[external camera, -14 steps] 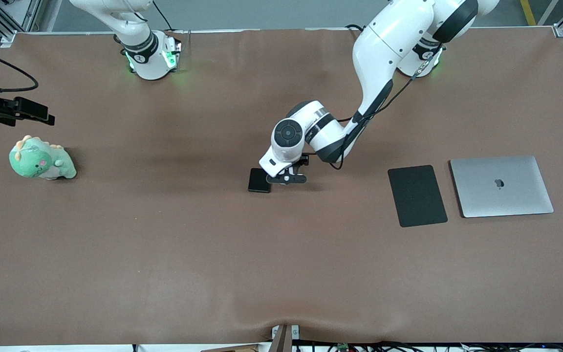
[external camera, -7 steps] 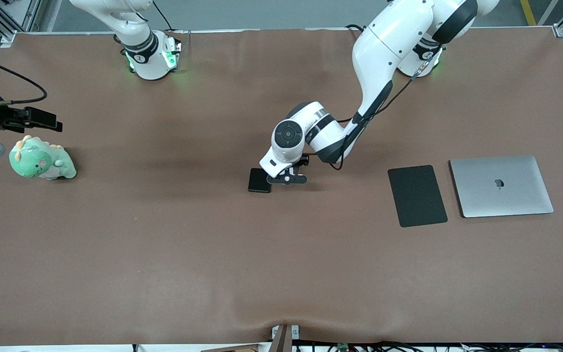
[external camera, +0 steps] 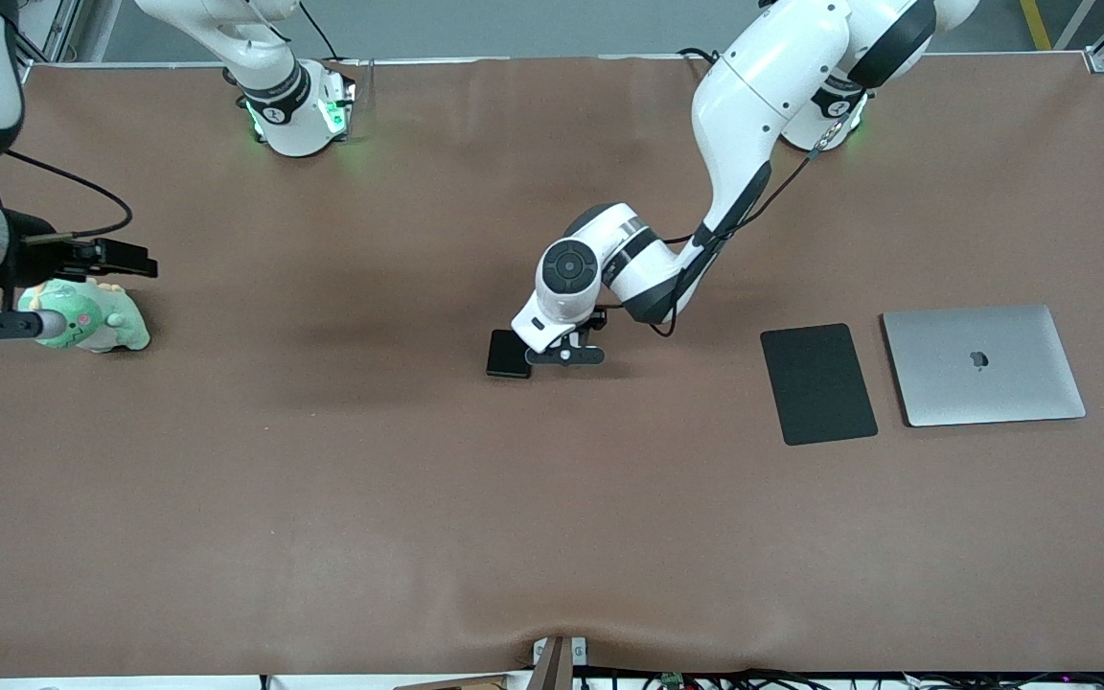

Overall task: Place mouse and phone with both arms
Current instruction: 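Lift the mouse with the left gripper while the right gripper reaches the phone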

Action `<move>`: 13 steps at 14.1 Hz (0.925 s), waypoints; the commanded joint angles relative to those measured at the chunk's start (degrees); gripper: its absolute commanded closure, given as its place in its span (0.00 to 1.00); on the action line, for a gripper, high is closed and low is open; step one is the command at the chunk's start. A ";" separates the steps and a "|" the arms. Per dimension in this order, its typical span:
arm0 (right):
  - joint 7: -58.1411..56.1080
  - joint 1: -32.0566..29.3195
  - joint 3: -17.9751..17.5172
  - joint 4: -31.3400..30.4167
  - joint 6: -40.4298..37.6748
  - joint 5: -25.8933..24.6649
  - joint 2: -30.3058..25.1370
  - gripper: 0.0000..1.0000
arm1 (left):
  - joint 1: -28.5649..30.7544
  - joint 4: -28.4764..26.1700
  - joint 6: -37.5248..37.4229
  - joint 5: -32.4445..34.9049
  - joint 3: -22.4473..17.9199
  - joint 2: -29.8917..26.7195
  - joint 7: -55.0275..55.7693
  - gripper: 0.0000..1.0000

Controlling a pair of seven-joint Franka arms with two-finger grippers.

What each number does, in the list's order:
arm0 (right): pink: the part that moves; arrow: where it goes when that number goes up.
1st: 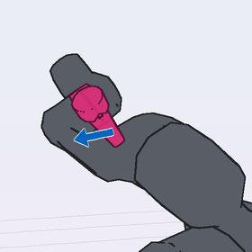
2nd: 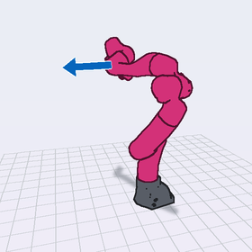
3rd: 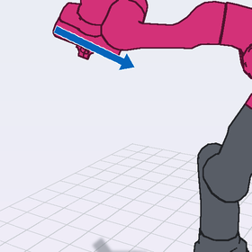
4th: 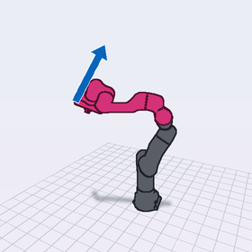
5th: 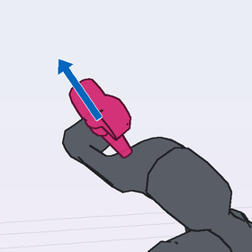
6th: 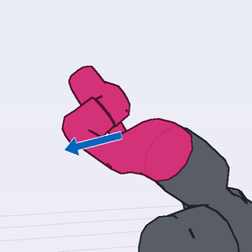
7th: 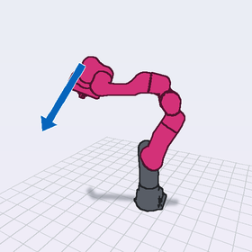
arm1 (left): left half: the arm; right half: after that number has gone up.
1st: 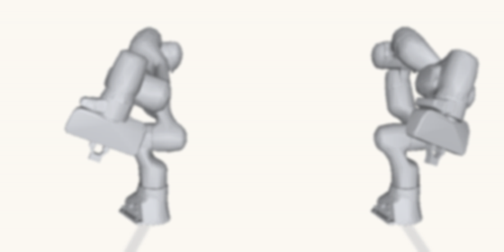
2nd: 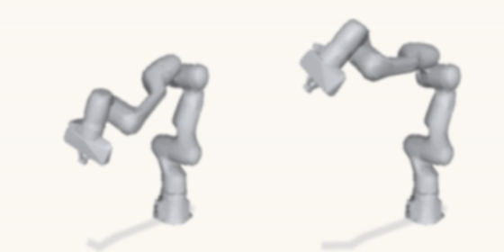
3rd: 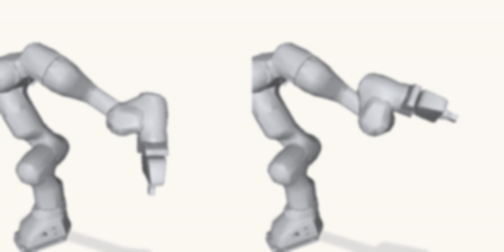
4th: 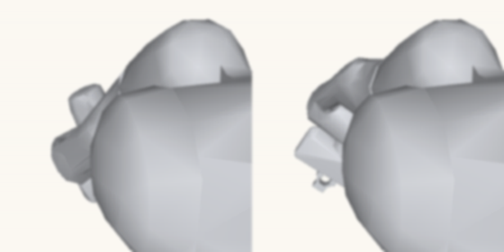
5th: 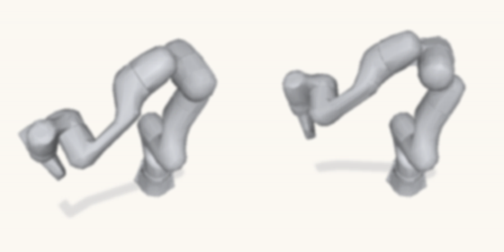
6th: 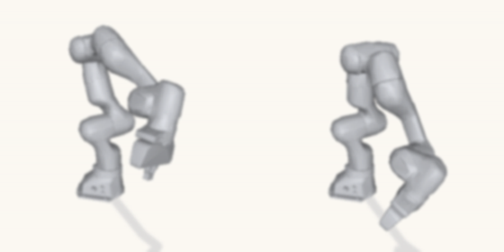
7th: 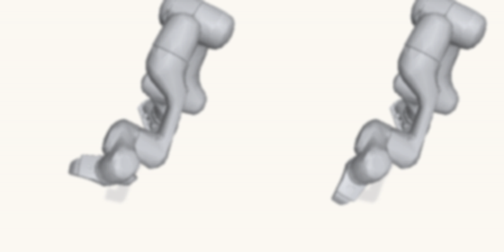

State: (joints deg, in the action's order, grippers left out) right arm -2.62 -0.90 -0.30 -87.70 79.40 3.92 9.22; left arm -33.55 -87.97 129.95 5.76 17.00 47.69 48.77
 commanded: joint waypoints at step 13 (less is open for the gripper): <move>14.64 12.22 -1.29 0.34 6.98 5.74 5.10 0.00 | 11.55 0.43 -16.30 1.79 -1.36 -15.59 0.54 1.00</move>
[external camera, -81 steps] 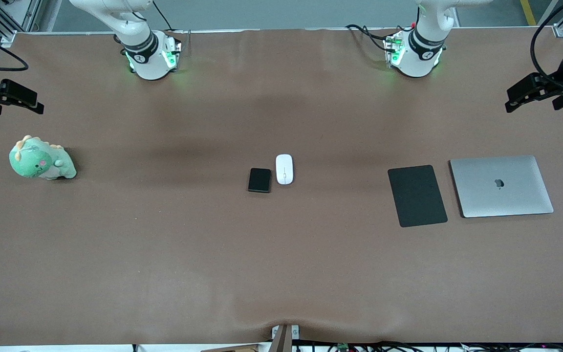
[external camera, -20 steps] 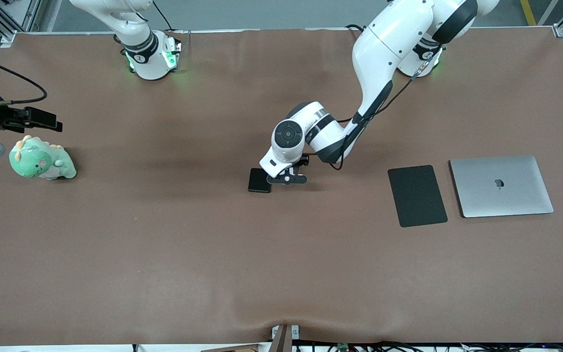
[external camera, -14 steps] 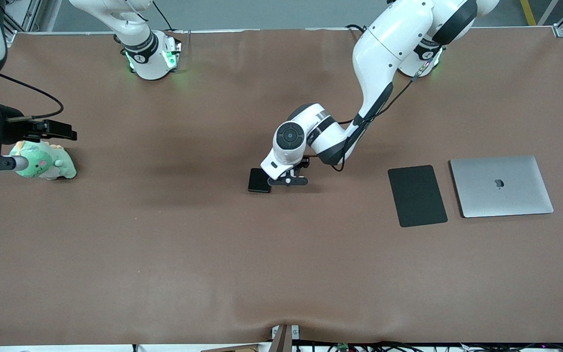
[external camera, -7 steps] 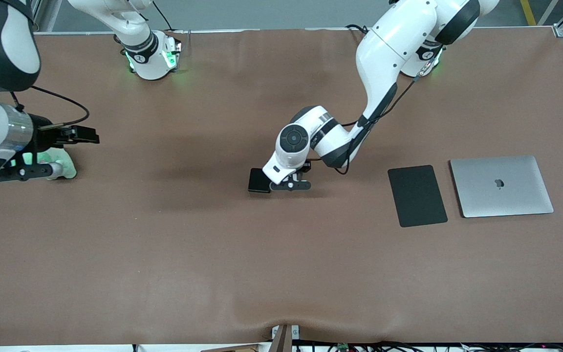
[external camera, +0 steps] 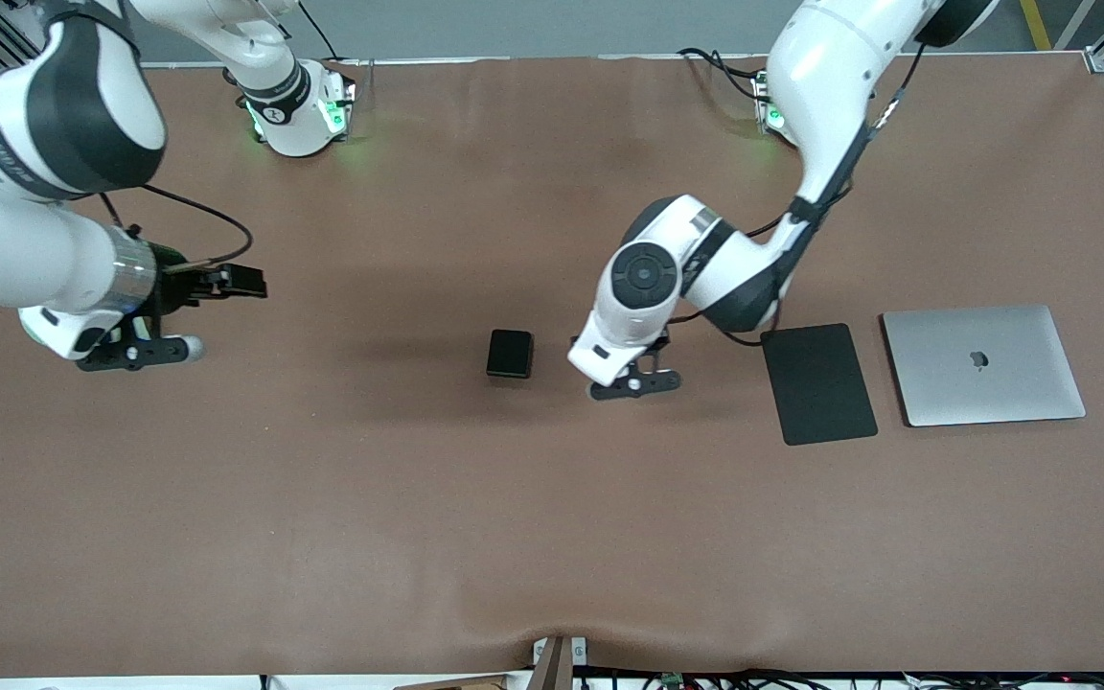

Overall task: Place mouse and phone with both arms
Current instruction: 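Lift the mouse with the left gripper while the right gripper reaches the phone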

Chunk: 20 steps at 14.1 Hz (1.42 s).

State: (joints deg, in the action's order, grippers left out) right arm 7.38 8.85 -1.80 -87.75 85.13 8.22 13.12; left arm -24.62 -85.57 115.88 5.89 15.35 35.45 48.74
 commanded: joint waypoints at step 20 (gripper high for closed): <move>27.60 10.75 -9.10 -6.12 32.46 1.18 15.35 0.00 | 25.50 -6.01 -3.91 9.93 0.21 -4.78 -13.06 1.00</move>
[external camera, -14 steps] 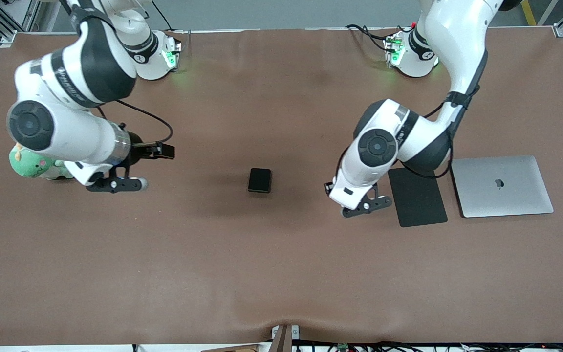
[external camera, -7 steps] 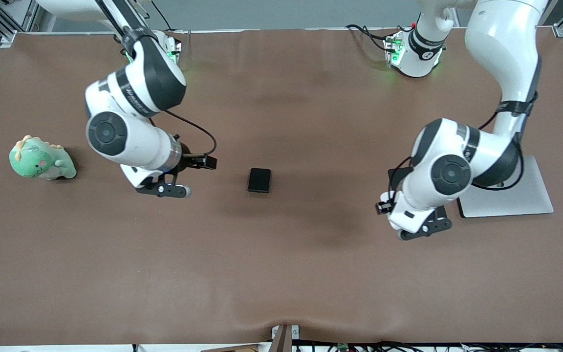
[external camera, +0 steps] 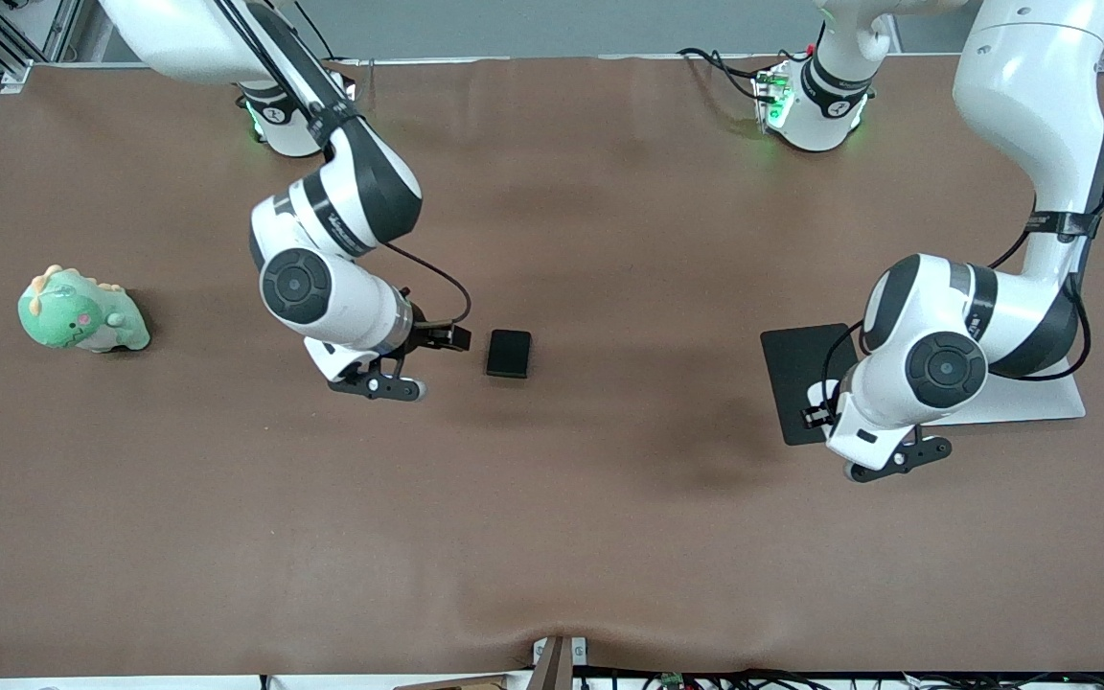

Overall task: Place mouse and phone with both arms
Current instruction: 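Grasp the black phone with the right gripper while the left gripper carries the mouse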

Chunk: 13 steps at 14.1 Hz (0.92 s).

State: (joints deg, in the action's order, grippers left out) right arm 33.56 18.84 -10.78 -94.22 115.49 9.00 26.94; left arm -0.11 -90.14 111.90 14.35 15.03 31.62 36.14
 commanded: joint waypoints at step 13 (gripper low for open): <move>8.71 6.91 -0.12 0.36 17.66 -6.18 12.43 0.00 | 10.65 -3.90 4.91 4.63 0.61 1.25 -8.27 1.00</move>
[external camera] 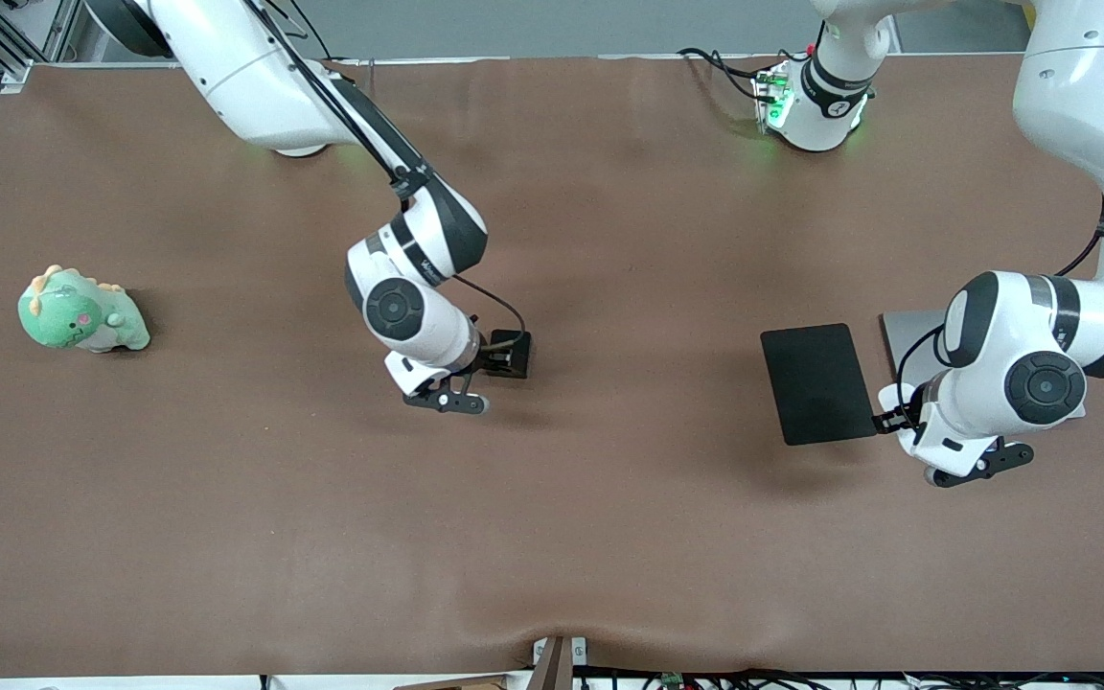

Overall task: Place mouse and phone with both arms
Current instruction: 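Grasp the black phone with the right gripper while the left gripper carries the mouse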

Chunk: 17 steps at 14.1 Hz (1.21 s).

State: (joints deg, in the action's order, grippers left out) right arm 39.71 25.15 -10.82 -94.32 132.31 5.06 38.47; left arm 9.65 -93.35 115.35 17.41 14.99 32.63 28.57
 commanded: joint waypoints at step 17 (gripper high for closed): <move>5.73 2.98 -0.08 -0.16 5.33 -4.18 4.86 0.00 | 3.98 -0.78 5.32 1.84 0.65 2.79 -1.76 1.00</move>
State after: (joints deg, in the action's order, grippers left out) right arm 43.51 27.79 -10.81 -94.33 136.19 2.02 42.73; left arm 12.98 -93.71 119.58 17.84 14.99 35.15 27.65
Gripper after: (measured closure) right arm 0.000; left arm 0.374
